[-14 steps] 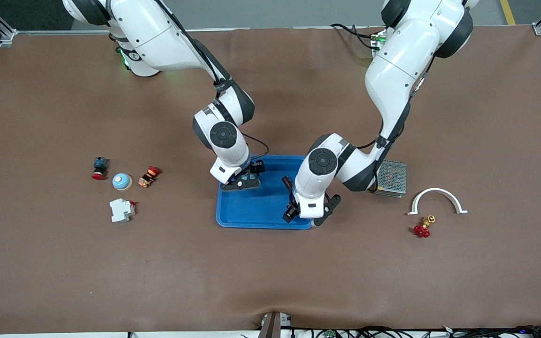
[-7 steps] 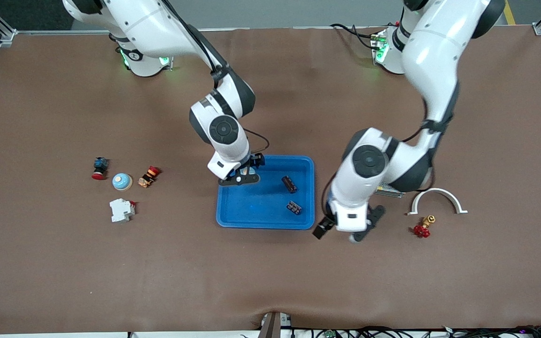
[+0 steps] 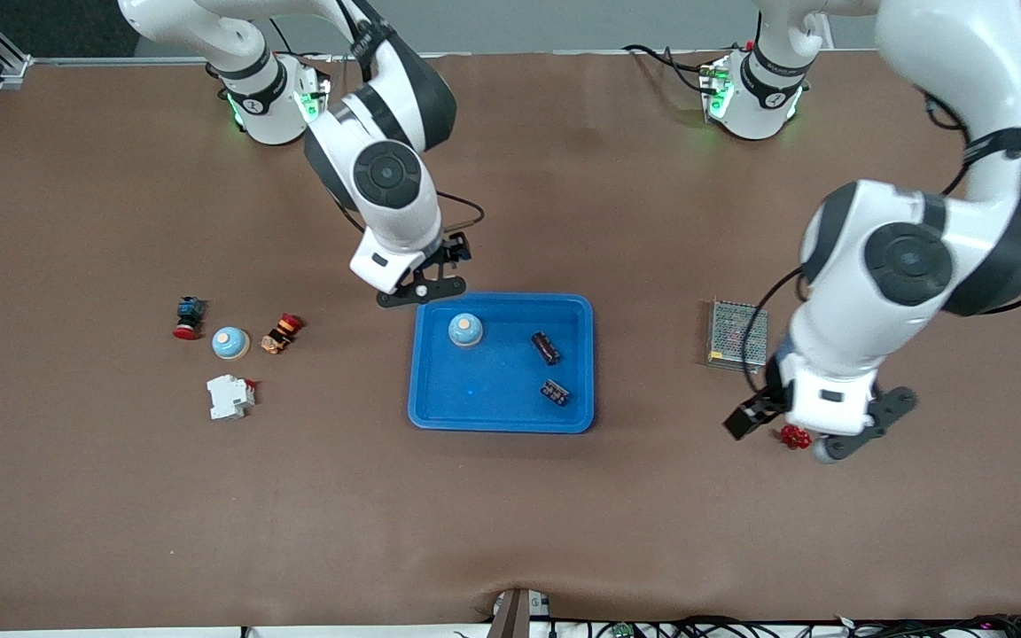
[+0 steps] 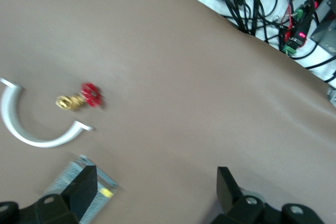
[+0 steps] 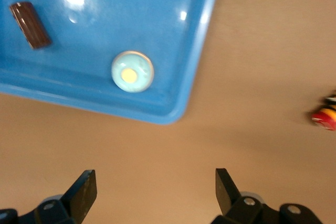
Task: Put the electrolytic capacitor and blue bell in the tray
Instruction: 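Open the right gripper to release the bell while the left gripper withdraws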
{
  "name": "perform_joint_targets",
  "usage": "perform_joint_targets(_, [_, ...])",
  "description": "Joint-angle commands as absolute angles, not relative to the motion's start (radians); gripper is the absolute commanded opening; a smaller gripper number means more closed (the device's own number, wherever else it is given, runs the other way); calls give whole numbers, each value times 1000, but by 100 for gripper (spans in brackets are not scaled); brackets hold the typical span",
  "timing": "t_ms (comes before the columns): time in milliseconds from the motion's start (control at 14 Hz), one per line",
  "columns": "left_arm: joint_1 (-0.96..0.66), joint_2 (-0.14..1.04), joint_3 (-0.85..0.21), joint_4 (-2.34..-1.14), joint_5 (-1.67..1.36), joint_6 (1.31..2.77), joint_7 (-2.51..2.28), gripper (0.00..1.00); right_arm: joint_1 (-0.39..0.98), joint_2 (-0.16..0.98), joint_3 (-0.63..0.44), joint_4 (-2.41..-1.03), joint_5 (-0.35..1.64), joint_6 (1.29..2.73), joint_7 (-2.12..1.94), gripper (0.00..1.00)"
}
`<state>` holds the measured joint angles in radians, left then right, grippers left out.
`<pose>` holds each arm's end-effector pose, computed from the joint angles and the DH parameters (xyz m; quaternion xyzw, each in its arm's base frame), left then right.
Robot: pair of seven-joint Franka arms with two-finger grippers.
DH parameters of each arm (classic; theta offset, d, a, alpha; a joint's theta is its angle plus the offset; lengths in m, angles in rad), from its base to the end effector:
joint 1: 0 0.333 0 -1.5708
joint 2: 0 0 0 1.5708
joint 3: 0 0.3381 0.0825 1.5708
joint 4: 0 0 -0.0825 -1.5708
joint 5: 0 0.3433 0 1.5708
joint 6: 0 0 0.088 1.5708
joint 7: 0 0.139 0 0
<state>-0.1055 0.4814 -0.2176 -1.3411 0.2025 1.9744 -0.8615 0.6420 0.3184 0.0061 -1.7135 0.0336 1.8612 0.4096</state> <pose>0.6689 -0.1720 0.4708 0.9639 0.2493 0.0937 0.0063 0.4695 0.3597 0.3976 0.9899 0.1123 -0.0820 0.0287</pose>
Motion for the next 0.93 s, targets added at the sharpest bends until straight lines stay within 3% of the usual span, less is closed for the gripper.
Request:
perform_joint_targets(0, [-69, 411, -227, -1376, 202, 1936, -773, 100, 594, 232, 11, -1782, 14, 1832, 316, 100])
perform_joint_targets(570, [-25, 255, -221, -1391, 175, 1777, -583, 100, 494, 89, 11, -1925, -87, 1844, 89, 100])
perform_joint_targets(855, [-18, 146, -183, -1471, 158, 1717, -441, 100, 382, 66, 12, -1965, -87, 1876, -139, 100])
